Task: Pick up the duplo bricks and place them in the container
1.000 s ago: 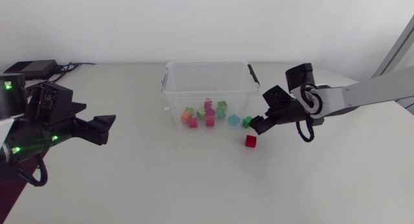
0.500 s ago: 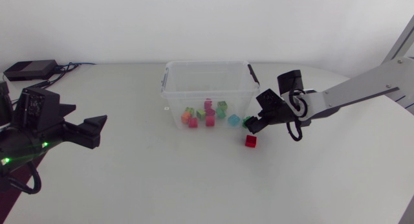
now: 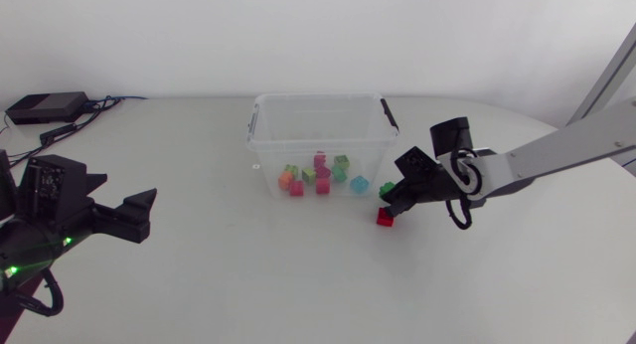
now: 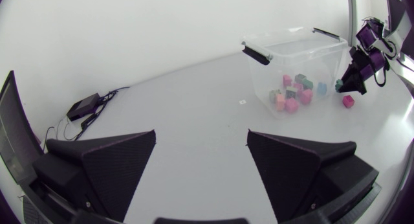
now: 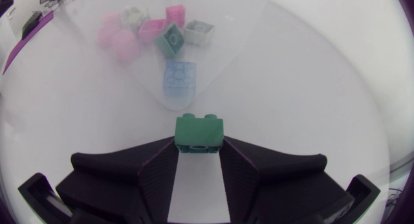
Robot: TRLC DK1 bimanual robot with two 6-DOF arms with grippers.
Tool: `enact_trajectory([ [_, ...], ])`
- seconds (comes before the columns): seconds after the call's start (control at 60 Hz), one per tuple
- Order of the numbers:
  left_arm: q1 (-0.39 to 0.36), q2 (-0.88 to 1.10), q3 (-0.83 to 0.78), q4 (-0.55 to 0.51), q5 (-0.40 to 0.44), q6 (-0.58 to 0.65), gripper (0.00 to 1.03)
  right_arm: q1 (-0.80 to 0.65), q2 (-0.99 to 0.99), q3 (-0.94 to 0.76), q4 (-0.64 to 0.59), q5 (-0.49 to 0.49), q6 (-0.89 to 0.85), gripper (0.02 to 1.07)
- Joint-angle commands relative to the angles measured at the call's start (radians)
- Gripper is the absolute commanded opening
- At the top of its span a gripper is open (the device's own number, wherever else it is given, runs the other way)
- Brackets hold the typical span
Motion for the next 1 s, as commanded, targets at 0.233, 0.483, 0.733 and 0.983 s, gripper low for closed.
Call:
enact_trajectory([
  [0.233, 0.022, -0.127, -0.09, 0.033, -0.017, -0.012, 0.99, -0.008, -0.422, -0.151, -0.17, -0.002, -0.037, 0.34],
  [0.483, 0.055, -0.225, -0.155, 0.053, -0.017, -0.035, 0.98, 0.057, -0.636, -0.005, -0.378, 0.001, 0.047, 0.34],
  [0.733, 0.099, -0.372, -0.222, 0.061, -0.017, -0.041, 0.98, 0.146, -0.51, 0.175, -0.377, 0.039, 0.132, 0.34],
  [0.983, 0.114, -0.386, -0.231, 0.103, -0.017, -0.066, 0.99, 0.183, -0.286, 0.331, -0.309, 0.07, 0.187, 0.34],
])
